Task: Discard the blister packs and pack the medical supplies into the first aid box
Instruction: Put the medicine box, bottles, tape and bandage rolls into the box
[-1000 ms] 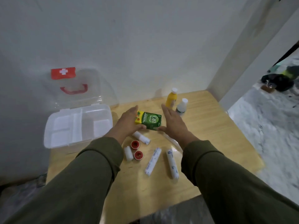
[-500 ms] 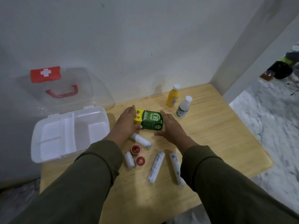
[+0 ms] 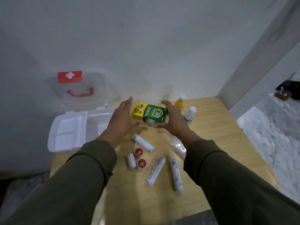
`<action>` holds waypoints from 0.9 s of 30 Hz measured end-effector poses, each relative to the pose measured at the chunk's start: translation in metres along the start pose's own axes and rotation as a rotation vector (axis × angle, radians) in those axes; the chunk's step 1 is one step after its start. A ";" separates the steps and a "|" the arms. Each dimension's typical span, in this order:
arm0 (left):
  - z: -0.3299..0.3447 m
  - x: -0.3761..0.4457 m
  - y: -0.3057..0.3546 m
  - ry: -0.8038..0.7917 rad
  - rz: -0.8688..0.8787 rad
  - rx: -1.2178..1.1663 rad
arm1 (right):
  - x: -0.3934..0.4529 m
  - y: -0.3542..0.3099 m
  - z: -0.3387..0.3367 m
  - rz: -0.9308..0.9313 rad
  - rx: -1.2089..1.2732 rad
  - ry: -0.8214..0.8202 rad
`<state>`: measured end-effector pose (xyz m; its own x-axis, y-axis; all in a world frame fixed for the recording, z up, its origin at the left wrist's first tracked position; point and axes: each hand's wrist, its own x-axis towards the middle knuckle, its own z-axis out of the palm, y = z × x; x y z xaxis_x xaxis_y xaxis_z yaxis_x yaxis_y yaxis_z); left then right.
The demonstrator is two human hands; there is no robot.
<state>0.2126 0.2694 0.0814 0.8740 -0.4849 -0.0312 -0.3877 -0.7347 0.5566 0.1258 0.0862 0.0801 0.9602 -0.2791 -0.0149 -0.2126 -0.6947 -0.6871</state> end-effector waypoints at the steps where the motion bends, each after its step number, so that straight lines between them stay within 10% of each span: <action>1: -0.008 -0.002 -0.004 0.031 -0.010 0.045 | 0.003 -0.006 -0.005 -0.020 0.006 0.008; 14: -0.068 -0.087 -0.092 -0.027 -0.543 0.265 | 0.013 -0.083 -0.005 -0.294 0.038 -0.121; 27: -0.070 -0.100 -0.121 -0.207 -0.489 0.375 | 0.032 -0.133 0.030 -0.313 -0.177 -0.285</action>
<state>0.1926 0.4404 0.0753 0.9157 -0.1061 -0.3876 -0.0678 -0.9915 0.1113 0.1903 0.1897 0.1490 0.9894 0.1390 -0.0423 0.0922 -0.8259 -0.5563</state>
